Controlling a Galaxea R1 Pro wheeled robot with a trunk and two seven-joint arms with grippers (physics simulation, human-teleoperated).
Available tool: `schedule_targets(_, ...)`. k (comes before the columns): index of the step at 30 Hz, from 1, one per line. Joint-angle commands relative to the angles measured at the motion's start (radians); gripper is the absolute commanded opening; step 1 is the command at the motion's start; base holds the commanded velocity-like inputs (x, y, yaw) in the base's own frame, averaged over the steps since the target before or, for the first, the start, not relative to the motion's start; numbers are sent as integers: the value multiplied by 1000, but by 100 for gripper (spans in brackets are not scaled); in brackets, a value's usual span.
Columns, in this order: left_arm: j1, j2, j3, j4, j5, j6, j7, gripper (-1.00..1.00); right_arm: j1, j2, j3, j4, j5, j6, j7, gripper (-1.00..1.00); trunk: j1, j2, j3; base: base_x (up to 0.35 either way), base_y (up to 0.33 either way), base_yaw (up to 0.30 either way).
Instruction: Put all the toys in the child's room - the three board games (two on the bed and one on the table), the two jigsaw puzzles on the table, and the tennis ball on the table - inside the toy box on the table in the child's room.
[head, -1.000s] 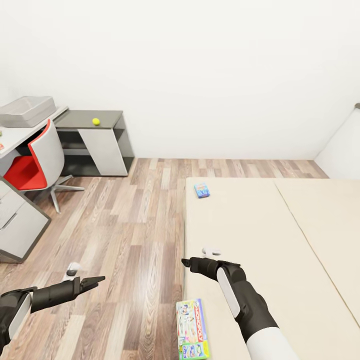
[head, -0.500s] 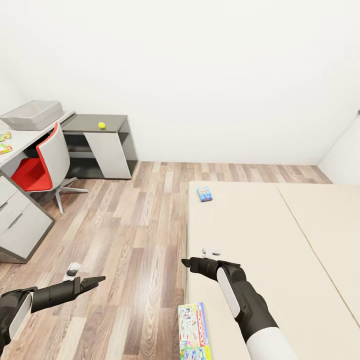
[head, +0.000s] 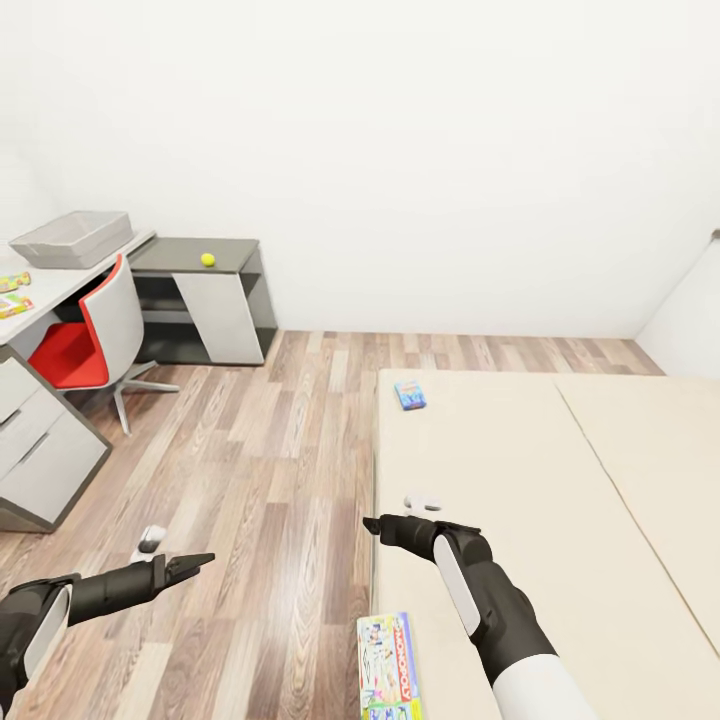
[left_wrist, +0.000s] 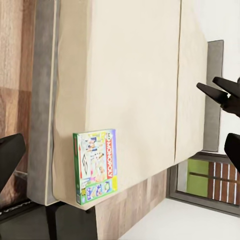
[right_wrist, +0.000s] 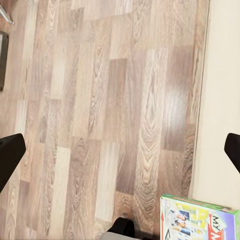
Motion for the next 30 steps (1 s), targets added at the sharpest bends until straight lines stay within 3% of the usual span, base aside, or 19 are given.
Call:
schedule_targets(1, -1, 0, 0, 0, 3, 9, -2, 100, -1, 0, -1, -1, 2, 5, 3, 100, 1, -2, 0, 0, 0, 2)
schedule_targets(30, -1, -1, 0, 0, 4, 9, -3, 100, -1, 0, 1, -2, 0, 5, 3, 100, 1, -2, 42, 0, 0, 0)
